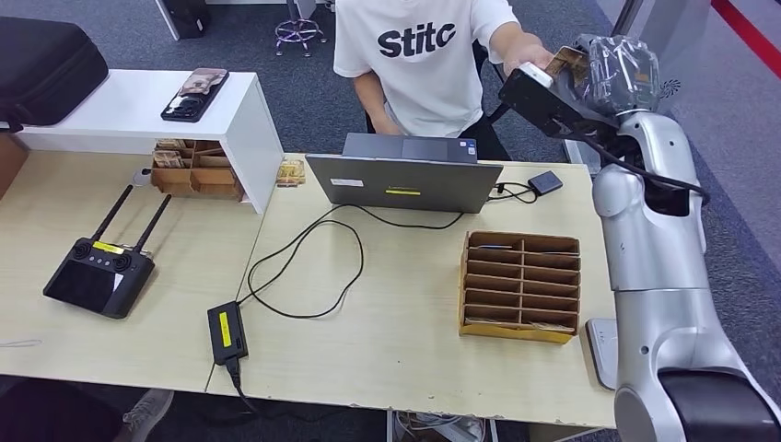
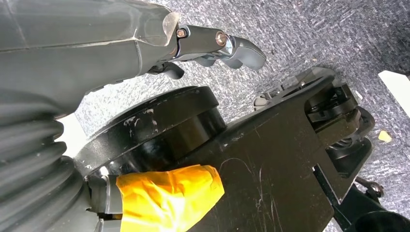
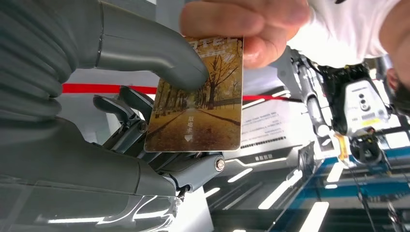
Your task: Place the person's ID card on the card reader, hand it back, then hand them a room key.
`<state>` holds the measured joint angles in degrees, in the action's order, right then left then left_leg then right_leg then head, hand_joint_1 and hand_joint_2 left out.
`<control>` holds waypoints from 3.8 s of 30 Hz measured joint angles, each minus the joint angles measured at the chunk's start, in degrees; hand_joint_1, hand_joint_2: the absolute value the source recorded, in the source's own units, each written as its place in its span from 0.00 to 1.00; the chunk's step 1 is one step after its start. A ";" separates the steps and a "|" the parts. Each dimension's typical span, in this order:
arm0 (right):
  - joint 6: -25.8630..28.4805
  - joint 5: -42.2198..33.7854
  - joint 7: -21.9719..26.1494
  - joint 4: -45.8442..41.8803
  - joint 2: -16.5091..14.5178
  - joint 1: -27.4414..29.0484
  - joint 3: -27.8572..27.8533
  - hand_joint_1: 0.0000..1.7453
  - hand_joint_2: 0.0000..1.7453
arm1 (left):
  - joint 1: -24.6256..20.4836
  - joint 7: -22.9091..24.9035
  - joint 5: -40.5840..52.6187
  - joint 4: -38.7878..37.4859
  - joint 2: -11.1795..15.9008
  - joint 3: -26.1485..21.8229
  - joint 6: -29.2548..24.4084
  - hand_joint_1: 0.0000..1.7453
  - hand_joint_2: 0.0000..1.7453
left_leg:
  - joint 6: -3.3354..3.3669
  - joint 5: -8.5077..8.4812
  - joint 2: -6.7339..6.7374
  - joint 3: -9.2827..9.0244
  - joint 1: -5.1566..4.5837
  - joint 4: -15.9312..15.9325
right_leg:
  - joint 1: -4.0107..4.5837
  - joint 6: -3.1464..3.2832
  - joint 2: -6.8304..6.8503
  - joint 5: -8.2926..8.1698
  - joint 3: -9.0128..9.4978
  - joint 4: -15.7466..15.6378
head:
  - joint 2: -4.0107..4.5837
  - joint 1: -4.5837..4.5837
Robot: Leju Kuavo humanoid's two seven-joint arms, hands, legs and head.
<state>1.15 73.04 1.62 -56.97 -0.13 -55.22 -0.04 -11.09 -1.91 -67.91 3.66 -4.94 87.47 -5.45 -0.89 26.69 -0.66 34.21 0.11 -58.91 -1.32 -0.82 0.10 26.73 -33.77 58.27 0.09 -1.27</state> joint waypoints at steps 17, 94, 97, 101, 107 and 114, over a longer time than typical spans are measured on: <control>1.63 2.06 -0.37 12.36 -0.02 -4.03 0.05 0.40 1.00 | -0.07 0.87 -0.15 0.26 0.02 0.00 0.07 0.00 1.00 | 0.01 0.02 -0.01 0.01 0.00 0.00 | 0.00 -0.01 0.01 0.01 0.00 0.00 | 0.00 0.00; 7.61 -2.14 9.55 -22.31 10.54 33.92 -7.21 0.00 1.00 | 0.71 0.51 -9.75 0.26 -0.50 0.00 -1.23 0.00 1.00 | 0.20 0.18 -0.10 0.05 0.00 0.00 | 0.01 -0.14 0.12 0.11 0.09 -0.22 | 0.00 -0.01; 7.99 -1.55 9.23 -20.95 10.70 35.02 -5.89 0.00 1.00 | 0.72 0.51 -9.91 0.26 -0.50 0.00 -1.23 0.00 1.00 | 0.20 0.18 -0.10 0.06 0.00 0.00 | 0.01 -0.14 0.13 0.12 0.09 -0.22 | 0.00 -0.01; 8.06 -1.40 9.20 -19.89 10.97 35.44 -5.10 0.00 1.00 | 0.74 0.51 -9.94 0.26 -0.50 0.00 -1.25 0.00 1.00 | 0.20 0.18 -0.10 0.06 -0.01 0.00 | 0.00 -0.14 0.12 0.12 0.09 -0.22 | 0.00 0.00; 7.78 -1.14 9.18 -18.89 11.67 35.94 -3.64 0.00 1.00 | 0.80 0.59 -10.42 0.26 -0.49 0.00 -1.32 0.00 1.00 | 0.20 0.18 -0.10 0.06 -0.01 0.00 | 0.00 -0.14 0.13 0.12 0.09 -0.23 | 0.00 -0.01; 7.54 -2.38 9.29 -18.63 13.58 38.05 -1.20 0.00 1.00 | 0.83 0.64 -11.26 0.26 -0.45 0.00 -1.32 0.00 1.00 | 0.23 0.20 -0.10 0.06 -0.01 0.00 | 0.00 -0.14 0.13 0.12 0.09 -0.23 | -0.01 -0.01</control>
<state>8.69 70.65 10.91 -75.60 13.45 -17.17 -1.25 -10.26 -1.27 -79.17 3.91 -5.39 87.47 -6.78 -0.67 26.89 -0.76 34.27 0.10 -58.91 -1.32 -0.97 0.23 26.85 -33.69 58.04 0.08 -1.28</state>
